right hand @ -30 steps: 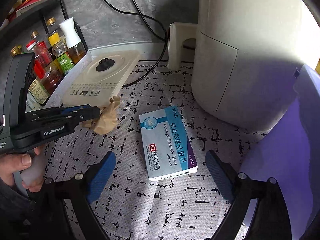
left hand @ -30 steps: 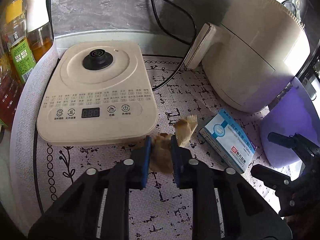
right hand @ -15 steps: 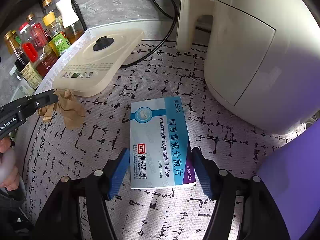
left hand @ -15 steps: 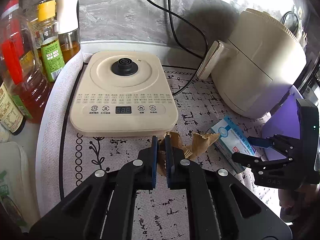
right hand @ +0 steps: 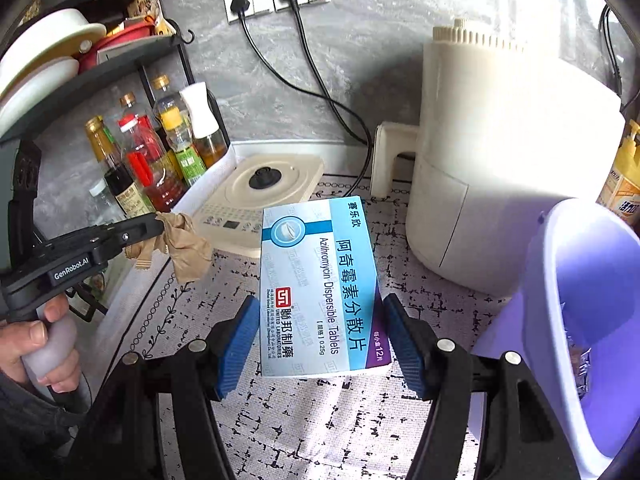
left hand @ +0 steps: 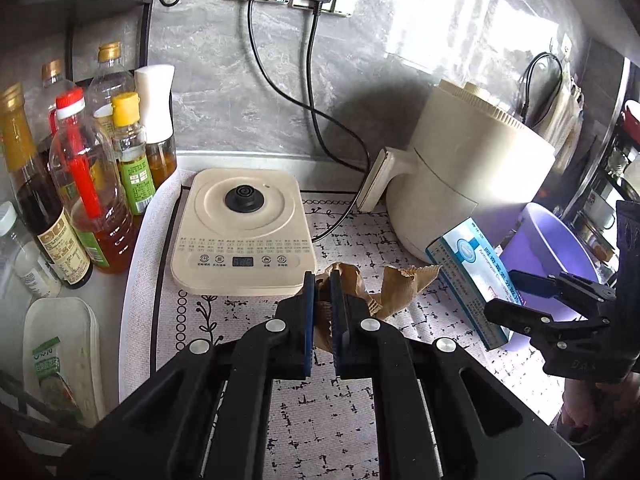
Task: Collect trash
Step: 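Carry both items to the bucket while the right tool drops the medicine box in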
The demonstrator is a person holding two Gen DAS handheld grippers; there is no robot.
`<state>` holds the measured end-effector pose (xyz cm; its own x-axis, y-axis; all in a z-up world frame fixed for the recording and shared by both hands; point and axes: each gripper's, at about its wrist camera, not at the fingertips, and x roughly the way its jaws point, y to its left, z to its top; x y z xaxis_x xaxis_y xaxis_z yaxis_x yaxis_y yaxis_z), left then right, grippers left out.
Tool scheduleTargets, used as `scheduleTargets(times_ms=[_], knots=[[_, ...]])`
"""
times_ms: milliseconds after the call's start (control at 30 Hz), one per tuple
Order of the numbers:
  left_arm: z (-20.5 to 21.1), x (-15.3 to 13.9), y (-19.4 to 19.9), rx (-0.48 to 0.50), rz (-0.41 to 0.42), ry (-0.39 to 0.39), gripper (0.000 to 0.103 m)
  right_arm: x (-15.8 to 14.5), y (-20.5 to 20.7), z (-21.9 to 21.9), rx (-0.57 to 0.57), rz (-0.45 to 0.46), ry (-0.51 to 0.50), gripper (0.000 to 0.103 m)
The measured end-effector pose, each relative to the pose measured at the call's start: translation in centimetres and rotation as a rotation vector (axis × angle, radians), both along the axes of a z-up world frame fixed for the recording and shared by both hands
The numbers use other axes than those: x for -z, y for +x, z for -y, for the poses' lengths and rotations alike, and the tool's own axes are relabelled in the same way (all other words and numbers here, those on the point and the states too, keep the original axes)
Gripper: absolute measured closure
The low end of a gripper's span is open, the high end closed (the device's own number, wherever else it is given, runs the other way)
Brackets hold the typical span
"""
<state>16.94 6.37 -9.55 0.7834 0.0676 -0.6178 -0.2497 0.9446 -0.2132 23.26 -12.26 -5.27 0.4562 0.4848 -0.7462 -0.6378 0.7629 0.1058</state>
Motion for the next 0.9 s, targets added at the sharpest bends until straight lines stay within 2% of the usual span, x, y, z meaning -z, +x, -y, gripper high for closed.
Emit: scheduleTargets(times_ms=[133, 300, 667, 700, 733, 767, 900], knots=[[1.6, -2.0, -0.5, 0.029, 0.038, 0.037, 0.095, -3.4, -0.8, 2.1, 0.029, 0.062, 0.049, 0.04], [4.0, -3.7, -0.1, 0.083, 0.071, 0.048, 0.095, -6.3, -1.1, 5.1, 0.081, 0.11, 0.084, 0.04], [10.3, -6.0, 2.6, 0.226, 0.107, 0.083, 0.095, -9.0, -0.2, 14.2, 0.267, 0.192, 0.11, 0.04], [11.0, -6.2, 2.9, 0.239, 0.11, 0.084, 0.095, -9.2, 0.0, 15.2, 0.289, 0.207, 0.107, 0.037], [11.6, -6.5, 3.2, 0.251, 0.115, 0.086, 0.095, -9.4, 0.1, 16.1, 0.318, 0.226, 0.092, 0.031], [12.3, -6.7, 3.5, 0.264, 0.119, 0.09, 0.095, -9.4, 0.3, 17.1, 0.352, 0.241, 0.074, 0.015], [14.8, -7.6, 4.6, 0.308, 0.134, 0.103, 0.095, -9.7, 0.4, 21.7, 0.432, 0.224, 0.14, 0.013]])
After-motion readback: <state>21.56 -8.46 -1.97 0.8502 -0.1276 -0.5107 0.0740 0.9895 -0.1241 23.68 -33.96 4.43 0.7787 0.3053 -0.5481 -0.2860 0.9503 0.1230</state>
